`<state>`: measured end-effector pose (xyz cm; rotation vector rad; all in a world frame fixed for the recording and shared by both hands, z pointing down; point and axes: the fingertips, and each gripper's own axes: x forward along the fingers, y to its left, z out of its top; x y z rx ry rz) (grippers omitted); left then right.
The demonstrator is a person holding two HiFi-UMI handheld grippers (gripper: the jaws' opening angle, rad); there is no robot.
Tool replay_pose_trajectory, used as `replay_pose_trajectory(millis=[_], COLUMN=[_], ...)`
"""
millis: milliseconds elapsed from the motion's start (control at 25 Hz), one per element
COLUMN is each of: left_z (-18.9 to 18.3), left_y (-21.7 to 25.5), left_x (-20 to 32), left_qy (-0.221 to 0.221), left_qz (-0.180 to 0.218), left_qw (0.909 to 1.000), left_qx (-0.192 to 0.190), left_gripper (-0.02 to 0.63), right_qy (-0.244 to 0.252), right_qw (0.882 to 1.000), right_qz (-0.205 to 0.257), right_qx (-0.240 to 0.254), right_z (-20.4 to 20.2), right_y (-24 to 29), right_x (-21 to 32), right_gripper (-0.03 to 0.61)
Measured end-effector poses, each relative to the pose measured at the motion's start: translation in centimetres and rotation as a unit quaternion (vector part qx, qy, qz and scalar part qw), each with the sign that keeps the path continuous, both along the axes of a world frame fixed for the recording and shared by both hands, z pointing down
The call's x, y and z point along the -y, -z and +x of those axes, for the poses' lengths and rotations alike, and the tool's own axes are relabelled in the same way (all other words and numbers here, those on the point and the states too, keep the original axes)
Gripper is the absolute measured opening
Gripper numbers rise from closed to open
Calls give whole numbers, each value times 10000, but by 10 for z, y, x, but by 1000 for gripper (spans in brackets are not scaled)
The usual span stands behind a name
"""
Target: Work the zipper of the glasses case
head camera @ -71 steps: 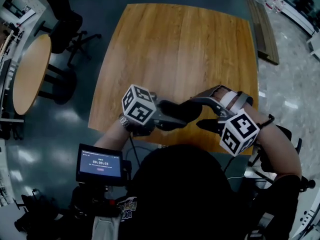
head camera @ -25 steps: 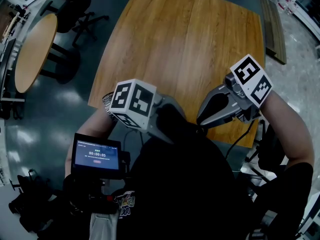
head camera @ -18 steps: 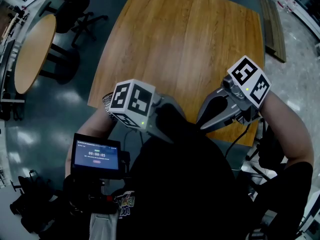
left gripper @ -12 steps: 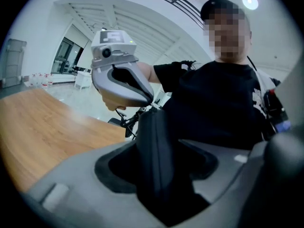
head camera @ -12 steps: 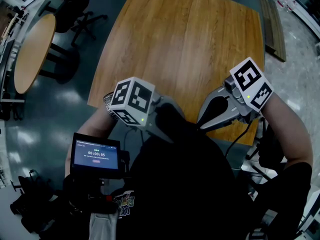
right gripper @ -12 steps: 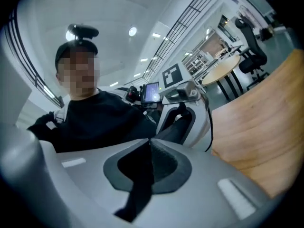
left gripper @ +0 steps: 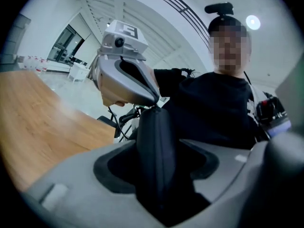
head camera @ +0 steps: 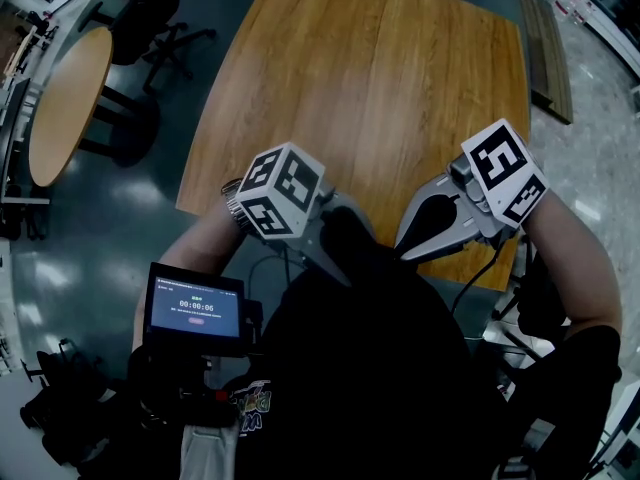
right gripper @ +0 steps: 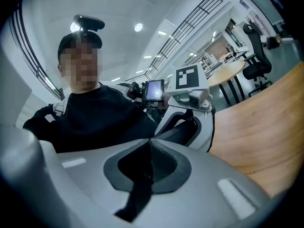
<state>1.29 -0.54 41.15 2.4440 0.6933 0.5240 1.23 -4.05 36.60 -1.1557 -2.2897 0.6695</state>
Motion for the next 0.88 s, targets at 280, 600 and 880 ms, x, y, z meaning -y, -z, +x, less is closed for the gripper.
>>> replay_pose_trajectory(millis=[280,600,880], left_z=[17,8,-20], left_y=[6,47,73], left_x=[-12,25,97], left_qy=[-639,480,2228], left_qz=[-43,-1419,-1966], left_qw=[9979,9785,9072], left_qx=[-33,-1420,-2976], left_gripper=[281,265,267], right_qy=[-178,-1242,-2098], right_qw=[9962,9672,8921], right_qz=[770,1913,3797], right_qx=[355,1120,1265], right_z=[-16,-24,-13], right_y=[15,45,34], right_x=[10,44,69], right_gripper=[6,3,5])
